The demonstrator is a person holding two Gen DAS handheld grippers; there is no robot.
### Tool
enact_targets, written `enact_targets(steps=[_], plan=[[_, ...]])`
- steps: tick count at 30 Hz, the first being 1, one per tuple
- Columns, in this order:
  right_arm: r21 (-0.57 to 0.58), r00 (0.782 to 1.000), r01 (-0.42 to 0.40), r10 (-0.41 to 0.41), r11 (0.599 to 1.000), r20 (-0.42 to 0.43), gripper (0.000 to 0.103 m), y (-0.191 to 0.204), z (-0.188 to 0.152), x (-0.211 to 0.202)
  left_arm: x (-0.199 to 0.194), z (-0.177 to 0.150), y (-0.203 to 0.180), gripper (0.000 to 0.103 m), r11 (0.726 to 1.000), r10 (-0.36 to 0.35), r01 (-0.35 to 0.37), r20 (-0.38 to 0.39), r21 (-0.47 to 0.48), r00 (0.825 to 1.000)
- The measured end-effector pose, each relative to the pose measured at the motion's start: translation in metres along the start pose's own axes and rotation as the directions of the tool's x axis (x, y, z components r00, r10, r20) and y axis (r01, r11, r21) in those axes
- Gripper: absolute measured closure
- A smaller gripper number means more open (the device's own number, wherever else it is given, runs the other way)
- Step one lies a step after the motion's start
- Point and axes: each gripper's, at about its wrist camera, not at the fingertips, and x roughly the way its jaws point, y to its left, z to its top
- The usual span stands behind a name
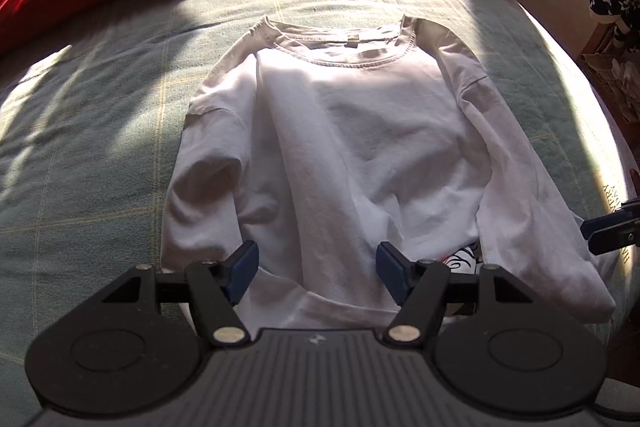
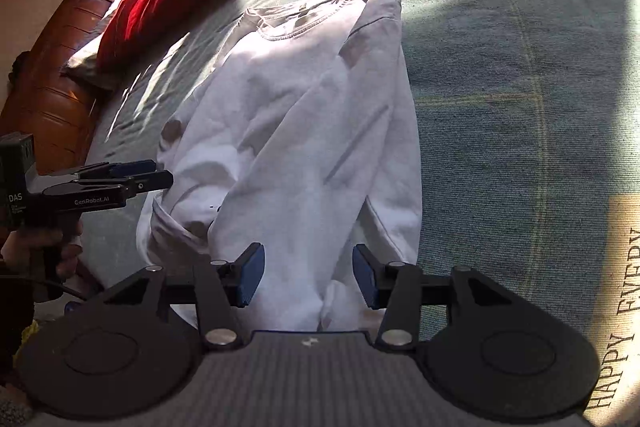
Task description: Fold clothes
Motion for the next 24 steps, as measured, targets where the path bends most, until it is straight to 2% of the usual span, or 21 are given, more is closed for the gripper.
enact_targets(steps=[4, 9, 17, 24], plan=[[0.056, 0.999, -0.032, 0.031, 0.998, 0.027, 0.046, -0.004, -0.009, 0.009, 0.011, -0.005, 0.013, 0.037, 0.998, -0.060, 0.060, 0.012, -0.008, 0.998], [0.112, 0.997, -0.054, 0.047, 0.992, 0.066, 0.044, 0.000, -0.012, 0.026, 0.009, -0.008, 0.026, 0.034, 0.991, -0.119, 0.116, 0.031, 0.067, 0.992], [0.008, 0.999, 0.015, -0.015, 1.000, 0.048, 0.041, 0.021, 0.002, 0.040, 0.010, -0.016, 0.038, 0.033, 0.982, -0.177, 0.172, 0.062, 0.080, 0.982], [-0.066, 0.996, 0.052, -0.046, 0.996, 0.082, 0.041, 0.022, 0.002, 0.036, 0.014, -0.020, 0.034, 0.031, 0.978, -0.177, 0.163, 0.106, 0.132, 0.978]])
